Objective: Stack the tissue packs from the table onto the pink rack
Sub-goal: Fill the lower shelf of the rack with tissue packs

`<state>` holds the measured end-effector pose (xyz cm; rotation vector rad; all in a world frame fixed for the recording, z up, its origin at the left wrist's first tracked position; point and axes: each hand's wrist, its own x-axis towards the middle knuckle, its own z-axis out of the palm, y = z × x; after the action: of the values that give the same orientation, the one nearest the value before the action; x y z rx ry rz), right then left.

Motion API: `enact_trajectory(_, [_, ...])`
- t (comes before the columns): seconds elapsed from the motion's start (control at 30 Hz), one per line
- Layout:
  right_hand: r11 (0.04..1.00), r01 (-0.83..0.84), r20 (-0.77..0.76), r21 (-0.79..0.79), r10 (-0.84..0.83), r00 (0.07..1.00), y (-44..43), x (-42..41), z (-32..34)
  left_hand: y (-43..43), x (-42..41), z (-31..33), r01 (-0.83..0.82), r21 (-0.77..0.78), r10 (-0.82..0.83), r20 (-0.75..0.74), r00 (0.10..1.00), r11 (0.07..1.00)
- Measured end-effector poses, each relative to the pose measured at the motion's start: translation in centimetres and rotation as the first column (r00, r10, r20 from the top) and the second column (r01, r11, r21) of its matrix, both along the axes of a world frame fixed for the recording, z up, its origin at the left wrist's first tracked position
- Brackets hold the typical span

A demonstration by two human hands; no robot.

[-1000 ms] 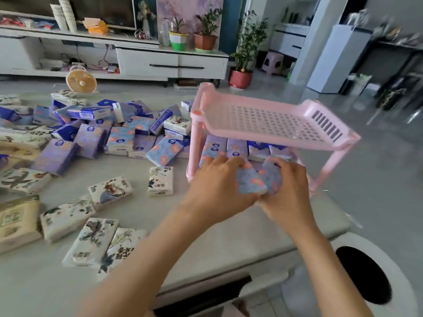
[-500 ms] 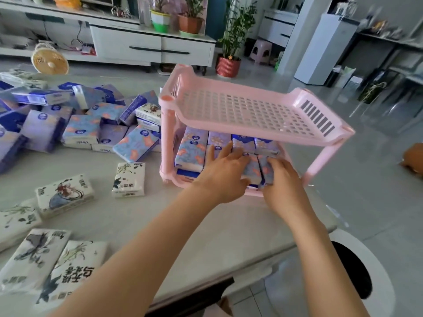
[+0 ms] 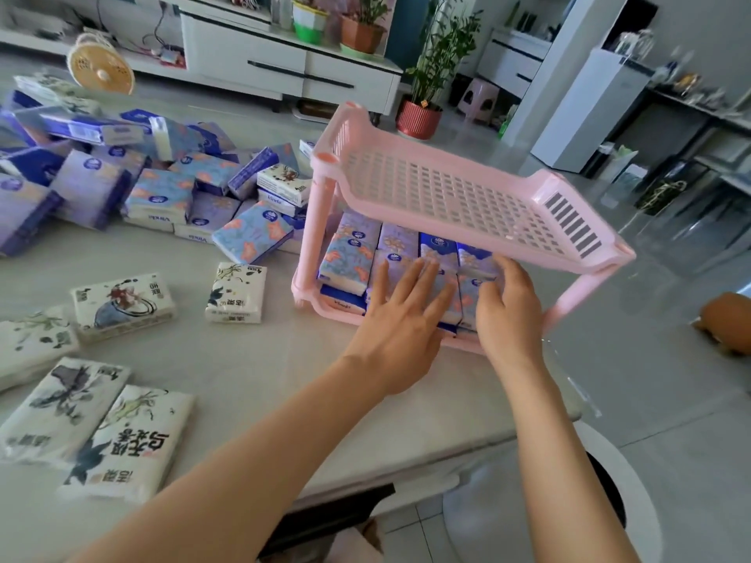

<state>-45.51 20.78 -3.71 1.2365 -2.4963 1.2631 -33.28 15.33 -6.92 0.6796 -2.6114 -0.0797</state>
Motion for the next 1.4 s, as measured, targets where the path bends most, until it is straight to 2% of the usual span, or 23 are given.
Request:
enact_trajectory(0.17, [0.981, -0.038, -0.218, 0.189, 0.079, 0.973, -2.3, -0.7, -0.3, 0.9, 0.3, -1.0, 0.016, -0.073, -0.014, 0.035, 0.999, 0.997])
enact_trajectory(0.3, [0.946, -0.047, -0.143, 0.321, 0.097, 0.985, -3.1, -0.7, -0.6, 0.7, 0.3, -1.5, -0.008, -0.084, 0.012, 0.045, 0.999, 0.996])
enact_trajectory(0.37, [0.954, -0.031, -0.115, 0.299, 0.069, 0.991, -2.9, -0.6, -0.7, 0.6, 0.2, -1.6, -0.01, -0.102, 0.014, 0.041, 0.999, 0.995])
enact_trajectory(0.5, [0.975, -0.003, -0.183, 0.221, 0.045, 0.982, -2.5, -0.3, -1.0, 0.6, 0.1, -1.8, -0.011, -0.115, 0.012, 0.009, 1.0, 0.993])
enact_trajectory(0.67, [0.997, 0.035, -0.025, 0.07, -0.033, 0.999, -2.3, -0.9, -0.1, 0.8, -0.1, -1.7, -0.073, -0.152, 0.051, -0.143, 0.988, 0.986])
enact_trajectory(0.77, [0.99, 0.064, 0.025, 0.127, -0.068, 0.997, -2.7, -1.7, 0.3, 0.8, 0.0, -1.9, -0.184, -0.114, 0.16, -0.188, 0.969, 0.976])
enact_trajectory(0.83, [0.977, 0.012, -0.031, 0.211, -0.005, 0.999, -3.0, -1.5, 0.1, 0.7, 0.1, -2.2, -0.233, -0.08, 0.217, -0.173, 0.961, 0.969])
enact_trajectory(0.93, [0.961, -0.062, -0.058, 0.268, 0.08, 0.995, -3.3, -1.4, -0.8, 0.6, 0.0, -2.5, -0.237, -0.059, 0.225, -0.162, 0.961, 0.97])
enact_trajectory(1.13, [0.947, -0.02, -0.083, 0.32, 0.05, 0.995, -3.0, -1.4, -0.6, 0.3, -0.3, -2.8, -0.241, -0.081, 0.224, -0.171, 0.959, 0.967])
enact_trajectory(1.27, [0.964, -0.026, -0.066, 0.265, 0.045, 0.997, -3.1, -1.5, -1.1, 0.2, -0.3, -2.9, -0.243, -0.085, 0.226, -0.175, 0.958, 0.966])
enact_trajectory(1.33, [0.983, -0.013, -0.038, 0.183, 0.021, 0.999, -3.0, -1.4, -0.9, 0.3, -0.2, -2.6, -0.241, -0.074, 0.221, -0.211, 0.952, 0.968])
enact_trajectory(1.4, [0.997, 0.039, 0.057, 0.07, -0.043, 0.997, -2.5, -1.1, 0.0, 0.4, 0.1, -2.2, -0.236, -0.069, 0.214, -0.238, 0.947, 0.969])
